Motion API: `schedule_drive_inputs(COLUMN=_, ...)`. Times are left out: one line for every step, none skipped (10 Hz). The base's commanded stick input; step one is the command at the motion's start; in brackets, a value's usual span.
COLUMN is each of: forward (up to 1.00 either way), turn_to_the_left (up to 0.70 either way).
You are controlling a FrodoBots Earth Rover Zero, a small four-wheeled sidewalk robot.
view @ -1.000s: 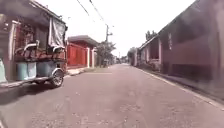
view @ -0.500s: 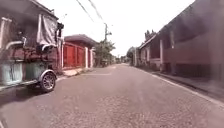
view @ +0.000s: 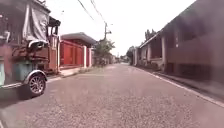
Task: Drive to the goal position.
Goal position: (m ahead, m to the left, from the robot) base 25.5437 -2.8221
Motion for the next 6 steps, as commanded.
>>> schedule_drive_inputs(forward=0.70, turn_to_the_left=0.00)
schedule_drive_inputs(forward=0.70, turn_to_the_left=0.00)
schedule_drive_inputs(forward=0.70, turn_to_the_left=0.00)
schedule_drive_inputs(forward=0.70, turn_to_the_left=0.00)
schedule_drive_inputs(forward=0.70, turn_to_the_left=0.00)
schedule_drive_inputs(forward=0.70, turn_to_the_left=0.00)
